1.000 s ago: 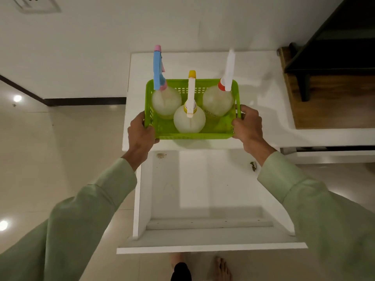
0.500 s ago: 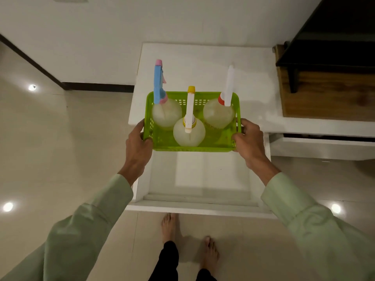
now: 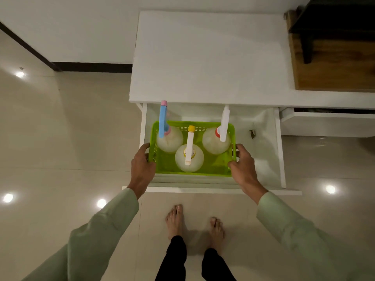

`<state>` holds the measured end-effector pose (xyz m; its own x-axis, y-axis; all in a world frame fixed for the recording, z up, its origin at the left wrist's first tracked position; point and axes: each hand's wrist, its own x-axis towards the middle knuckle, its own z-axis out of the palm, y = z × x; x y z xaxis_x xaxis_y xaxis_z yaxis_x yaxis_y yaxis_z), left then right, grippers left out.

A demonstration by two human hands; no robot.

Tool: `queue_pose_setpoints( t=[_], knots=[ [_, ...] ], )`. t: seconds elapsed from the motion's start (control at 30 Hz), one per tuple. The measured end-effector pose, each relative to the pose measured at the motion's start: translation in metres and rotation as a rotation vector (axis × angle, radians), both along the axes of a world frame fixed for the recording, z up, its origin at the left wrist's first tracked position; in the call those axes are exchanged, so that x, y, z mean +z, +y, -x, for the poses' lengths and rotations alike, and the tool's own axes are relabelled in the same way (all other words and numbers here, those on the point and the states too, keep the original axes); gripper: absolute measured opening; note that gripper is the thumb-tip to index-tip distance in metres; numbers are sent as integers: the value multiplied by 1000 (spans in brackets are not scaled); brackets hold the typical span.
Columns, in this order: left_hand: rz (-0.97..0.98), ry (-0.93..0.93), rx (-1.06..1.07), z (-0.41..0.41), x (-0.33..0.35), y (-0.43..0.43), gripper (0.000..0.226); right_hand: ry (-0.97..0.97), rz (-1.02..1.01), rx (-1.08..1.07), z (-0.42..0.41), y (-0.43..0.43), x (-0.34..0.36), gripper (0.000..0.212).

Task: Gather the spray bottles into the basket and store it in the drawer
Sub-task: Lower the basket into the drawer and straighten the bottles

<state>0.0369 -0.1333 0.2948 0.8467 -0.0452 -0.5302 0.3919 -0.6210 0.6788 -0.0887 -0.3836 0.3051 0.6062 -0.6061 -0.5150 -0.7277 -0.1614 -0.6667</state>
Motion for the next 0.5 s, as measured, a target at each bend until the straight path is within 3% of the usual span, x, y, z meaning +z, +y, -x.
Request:
queue_pose_setpoints(
  t=[0.5],
  knots=[
    [-250, 167, -224, -43, -142, -13, 21, 260, -129, 8, -27, -11, -145, 34]
  ],
)
